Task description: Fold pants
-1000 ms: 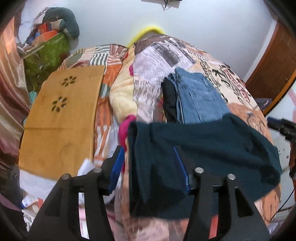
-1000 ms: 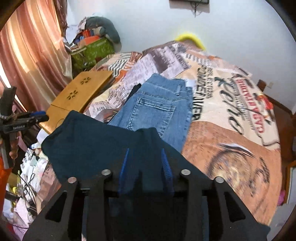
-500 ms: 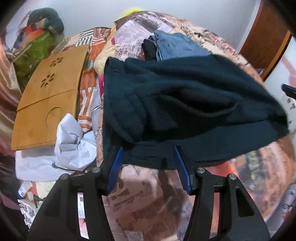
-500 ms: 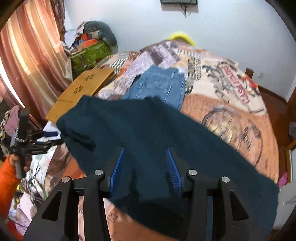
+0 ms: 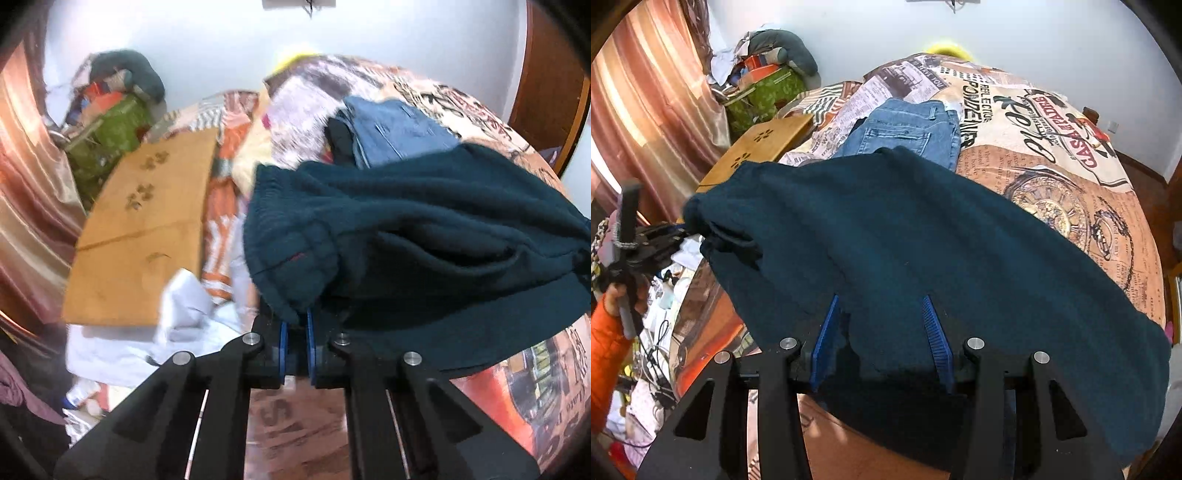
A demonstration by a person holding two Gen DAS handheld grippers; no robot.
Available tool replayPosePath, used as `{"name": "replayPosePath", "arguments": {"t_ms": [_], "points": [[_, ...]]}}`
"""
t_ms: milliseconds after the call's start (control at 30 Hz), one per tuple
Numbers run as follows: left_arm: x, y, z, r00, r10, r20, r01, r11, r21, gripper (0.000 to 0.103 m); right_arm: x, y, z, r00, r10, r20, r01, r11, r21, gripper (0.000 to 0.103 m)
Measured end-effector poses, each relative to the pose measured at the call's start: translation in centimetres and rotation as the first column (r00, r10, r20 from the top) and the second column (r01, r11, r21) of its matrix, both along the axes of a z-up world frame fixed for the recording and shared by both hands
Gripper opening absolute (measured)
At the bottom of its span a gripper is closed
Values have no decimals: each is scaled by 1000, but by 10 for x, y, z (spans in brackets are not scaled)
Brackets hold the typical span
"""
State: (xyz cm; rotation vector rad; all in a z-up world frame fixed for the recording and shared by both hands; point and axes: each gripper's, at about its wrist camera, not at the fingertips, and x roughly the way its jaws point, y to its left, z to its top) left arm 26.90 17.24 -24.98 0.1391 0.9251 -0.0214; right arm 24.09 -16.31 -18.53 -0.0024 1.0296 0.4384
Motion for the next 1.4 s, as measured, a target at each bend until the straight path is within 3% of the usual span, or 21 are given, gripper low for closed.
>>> {"name": "replayPosePath", "arguments": {"t_ms": [67, 233, 300, 467, 633, 733, 833, 967, 1033, 1200, 1333, 1400], "points": [[2, 6, 3, 1000, 9, -9, -9, 1000, 18, 9, -2, -3, 0, 1000, -8, -1, 8, 1000, 3, 43], [2, 12, -13, 993, -34, -115, 33, 999, -12, 13, -6, -20, 4, 999, -49, -3, 49, 998, 24, 43], [-5, 10, -8, 992, -47, -121, 44, 999, -28, 13, -8, -27, 7, 998, -64, 4, 63, 998, 21, 43], [-27, 8, 39, 998, -64, -18, 61, 993, -104, 13, -9, -39, 10, 997, -81, 17, 81, 997, -2, 43], [-8, -11, 72, 997, -69, 46, 76, 982, -170, 13, -5, -46, 9, 994, -105, 11, 104, 994, 15, 43], [16, -31, 58, 997, -78, 22, 80, 986, -144, 18, -6, -46, 4, 995, -102, -11, 103, 994, 36, 43], [33, -36, 18, 995, -64, -77, 55, 993, -108, 18, -10, -45, -7, 994, -96, -42, 97, 995, 36, 43], [25, -20, -44, 973, -31, -228, -12, 983, -183, 18, -19, -48, -24, 991, -91, -94, 96, 994, 46, 43], [12, -20, -56, 974, -45, -222, 2, 981, -192, 18, -29, -50, -28, 994, -89, -70, 93, 994, 52, 43], [10, -45, -43, 968, -56, -246, 41, 997, -62, 18, -33, -57, -22, 992, -107, -74, 113, 990, 84, 43], [17, -64, -8, 978, -73, -197, 56, 995, -88, 20, -43, -81, -8, 987, -159, -29, 161, 983, 85, 43], [21, -78, 11, 984, -84, -159, 68, 993, -100, 27, -49, -103, -1, 979, -202, -4, 201, 976, 81, 43]]}}
